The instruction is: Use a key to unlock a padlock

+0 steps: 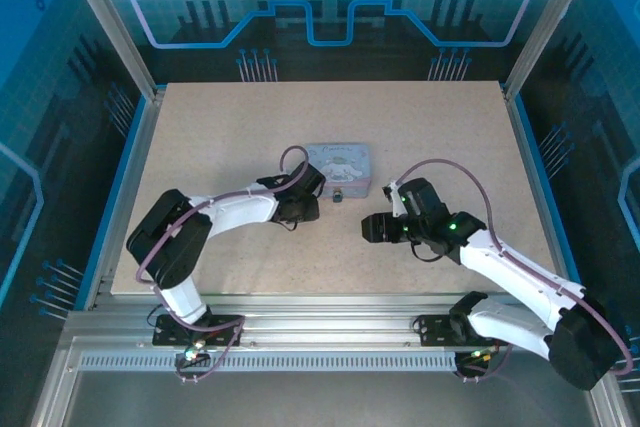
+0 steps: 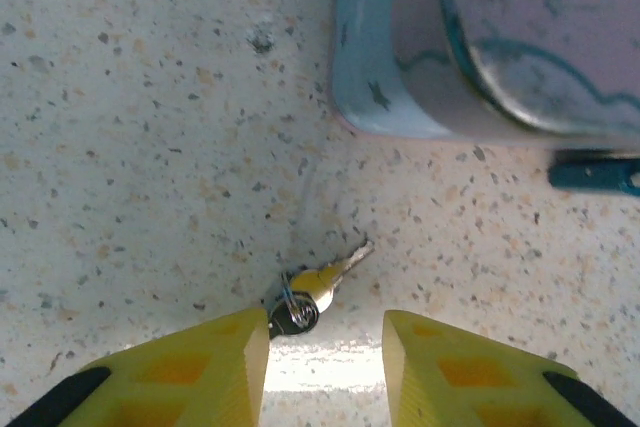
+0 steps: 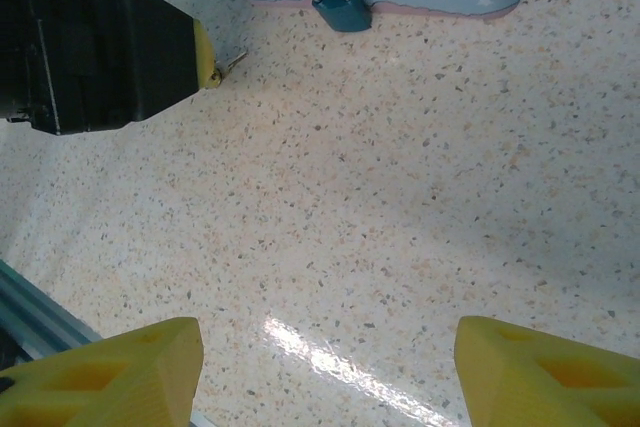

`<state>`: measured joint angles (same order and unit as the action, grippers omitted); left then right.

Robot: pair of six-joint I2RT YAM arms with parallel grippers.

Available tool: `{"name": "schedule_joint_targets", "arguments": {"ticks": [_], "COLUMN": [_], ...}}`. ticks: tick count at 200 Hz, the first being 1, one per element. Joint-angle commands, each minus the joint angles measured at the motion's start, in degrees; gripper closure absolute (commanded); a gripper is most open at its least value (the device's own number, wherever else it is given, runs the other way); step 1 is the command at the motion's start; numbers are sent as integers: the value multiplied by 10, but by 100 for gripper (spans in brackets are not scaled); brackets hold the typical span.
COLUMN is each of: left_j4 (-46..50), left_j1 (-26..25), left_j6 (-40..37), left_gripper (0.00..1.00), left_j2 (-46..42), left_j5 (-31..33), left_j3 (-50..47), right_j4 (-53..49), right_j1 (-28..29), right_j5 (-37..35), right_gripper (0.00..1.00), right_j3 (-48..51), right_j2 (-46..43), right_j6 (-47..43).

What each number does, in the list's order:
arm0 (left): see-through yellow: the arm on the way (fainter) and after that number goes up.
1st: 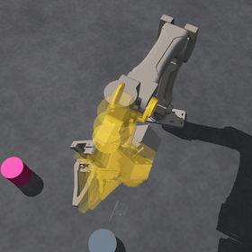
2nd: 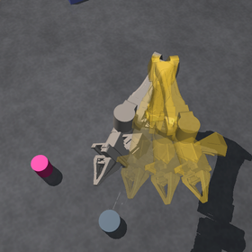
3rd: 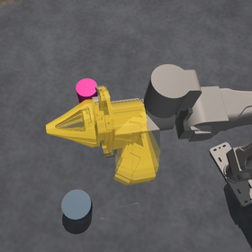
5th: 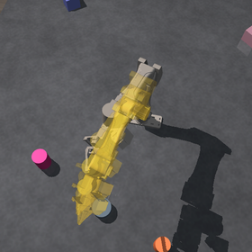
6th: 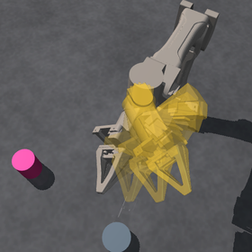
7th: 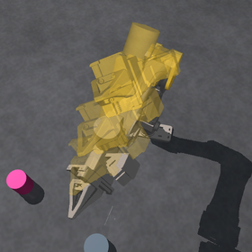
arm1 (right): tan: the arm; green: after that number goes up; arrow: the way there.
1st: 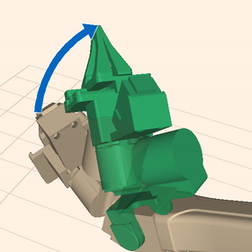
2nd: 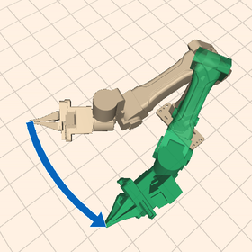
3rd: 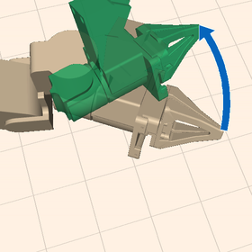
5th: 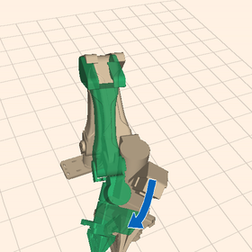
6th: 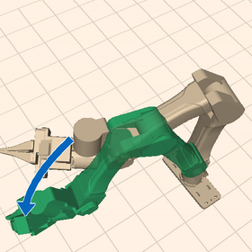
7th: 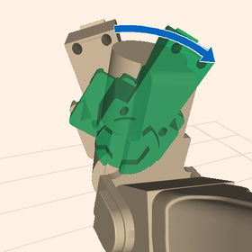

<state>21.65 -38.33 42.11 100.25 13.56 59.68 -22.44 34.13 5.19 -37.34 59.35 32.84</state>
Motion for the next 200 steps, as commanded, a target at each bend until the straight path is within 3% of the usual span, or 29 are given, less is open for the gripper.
{"name": "schedule_joint_targets", "arguments": {"ticks": [1,87,135,200], "left_j4": [25,24,27,22], "left_j1": [-2,-3,-3,-4], "left_j6": [3,5,-2,-17], "left_gripper": [67,78,100,100], "left_j2": [20,53,64,-44], "left_j5": [30,23,27,4], "left_j3": [24,22,18,-30], "right_j4": [7,2,-5,3], "right_j1": [9,8,7,1], "right_j5": [-9,-24,-32,-25], "right_gripper": [31,31,30,30], "right_j3": [6,10,5,9], "right_j2": [-6,-8,-11,-16], "right_j6": [6,6,6,10]}}
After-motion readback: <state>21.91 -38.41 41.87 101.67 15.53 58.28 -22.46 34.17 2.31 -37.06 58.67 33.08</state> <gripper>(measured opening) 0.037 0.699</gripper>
